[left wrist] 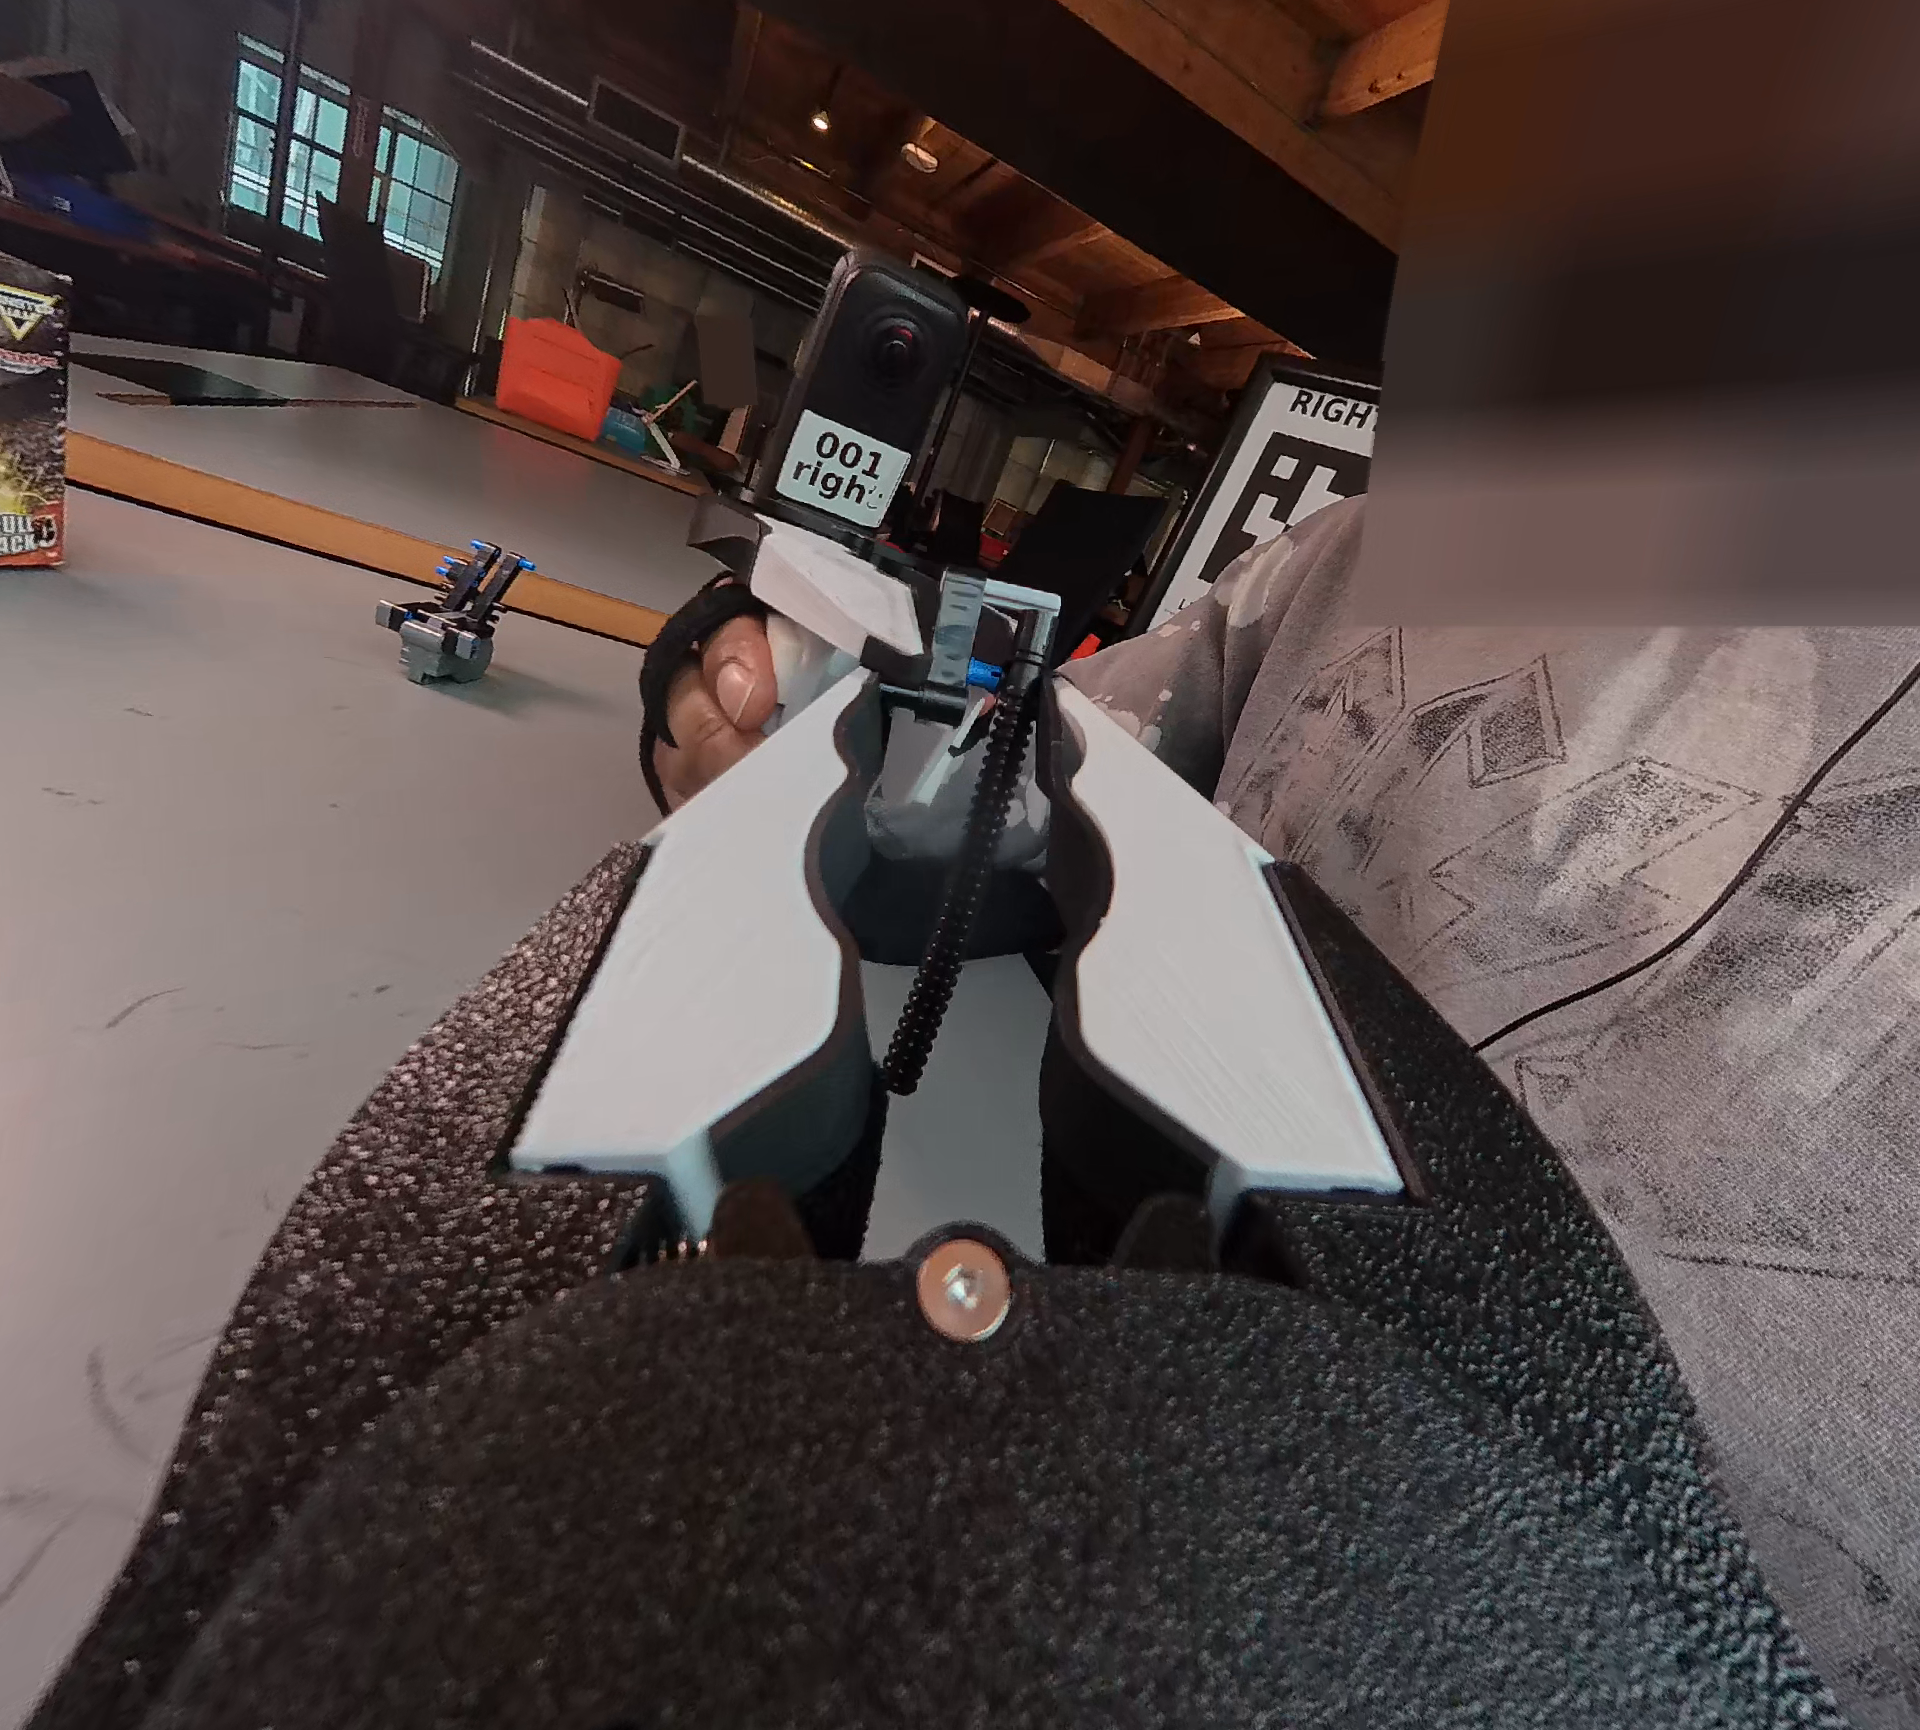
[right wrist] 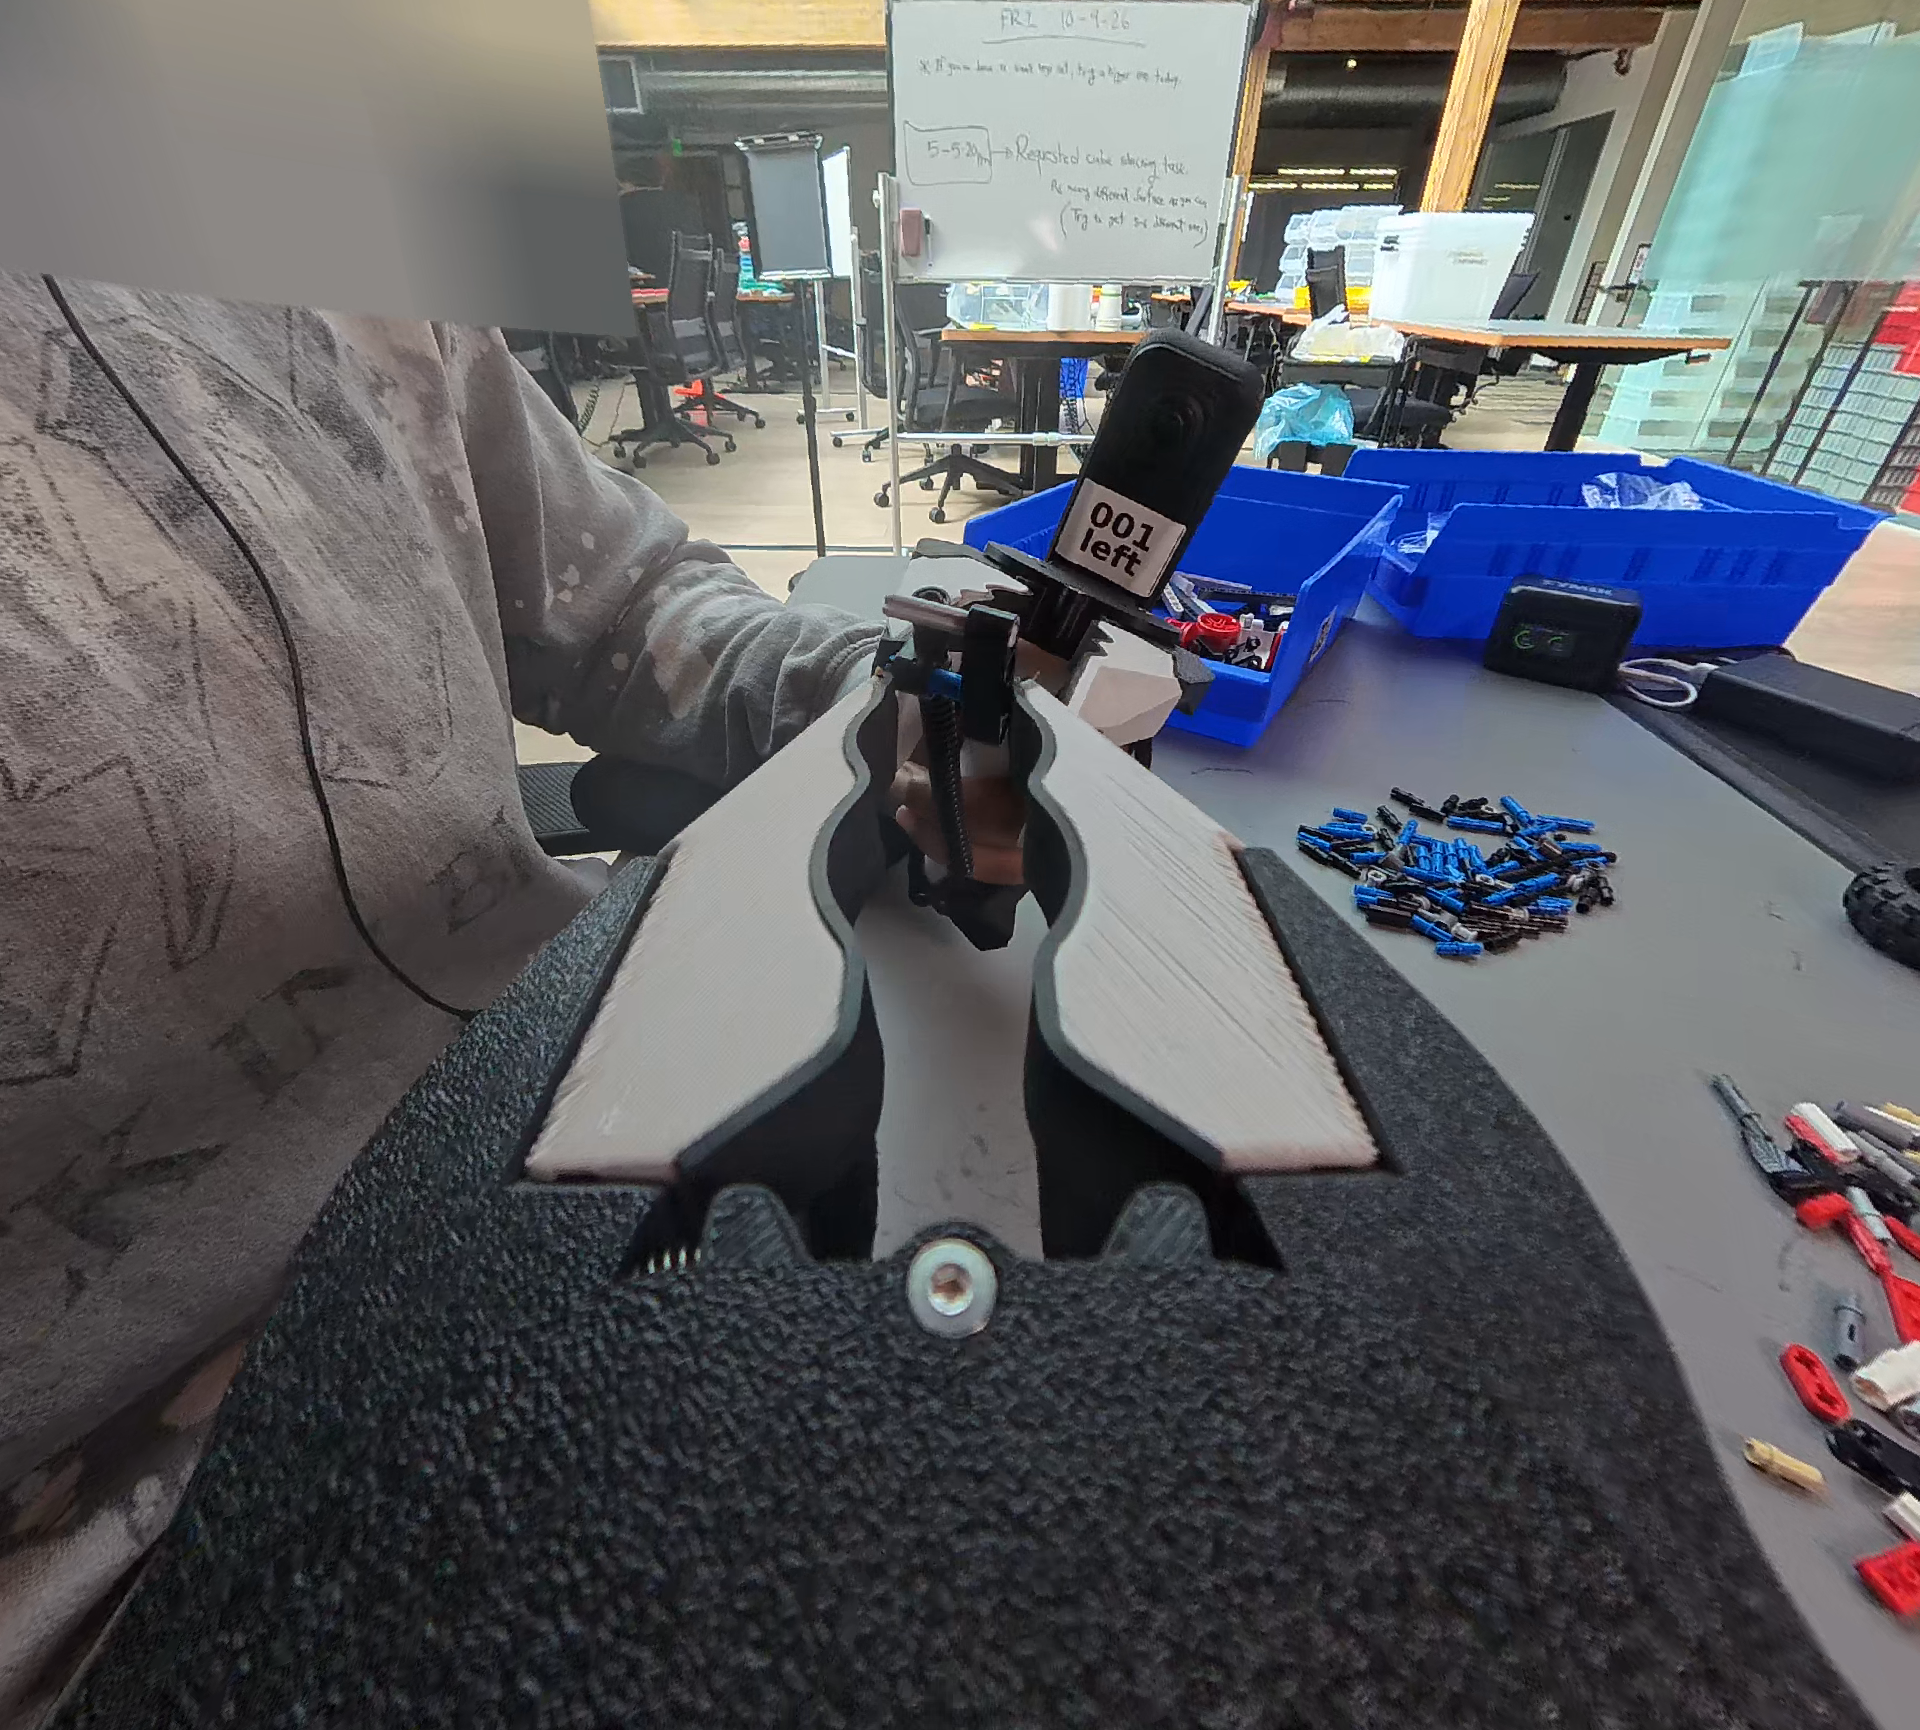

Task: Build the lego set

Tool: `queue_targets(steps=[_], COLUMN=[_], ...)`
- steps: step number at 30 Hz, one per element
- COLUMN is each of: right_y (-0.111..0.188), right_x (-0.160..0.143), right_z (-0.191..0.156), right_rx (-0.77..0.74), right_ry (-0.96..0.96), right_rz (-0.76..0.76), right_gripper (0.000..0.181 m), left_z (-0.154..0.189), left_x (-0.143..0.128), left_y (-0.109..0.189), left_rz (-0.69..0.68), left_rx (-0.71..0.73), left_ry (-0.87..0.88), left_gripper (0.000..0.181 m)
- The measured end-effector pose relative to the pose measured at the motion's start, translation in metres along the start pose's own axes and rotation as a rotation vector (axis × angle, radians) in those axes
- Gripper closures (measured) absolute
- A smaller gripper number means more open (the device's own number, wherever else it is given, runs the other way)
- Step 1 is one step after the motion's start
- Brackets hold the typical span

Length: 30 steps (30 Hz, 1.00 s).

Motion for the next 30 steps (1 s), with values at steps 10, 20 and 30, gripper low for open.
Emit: queue_targets(steps=[10, 20, 30], right_y=[0.001, 0.002, 0.008], right_x=[0.0, -0.004, -0.019], right_z=[0.0, -0.004, -0.012], right_rx=[0.007, -0.015, 0.012], right_ry=[-0.015, 0.09, 0.208], right_rz=[0.014, -0.034, -0.188], right_gripper=[0.166, 0.166, 0.154], left_z=[0.0, 0.003, 0.009], left_x=[0.002, -0.001, -0.015], left_y=[-0.001, 0.002, 0.004], left_rz=[-0.004, -0.095, -0.409], left_rx=[-0.001, 0.074, 0.264], left_ry=[0.031, -0.19, -0.704], left_gripper=[0.158, 0.158, 0.156])
Point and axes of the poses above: each gripper's, where its closed fingertips meet, y back along the fingers, x out of its top, z = x × y across the jaws, the point moved 5 cm from there along y, back along the fingers, and after that the axes turned 2 degrees about y, right-handed, at the moved point
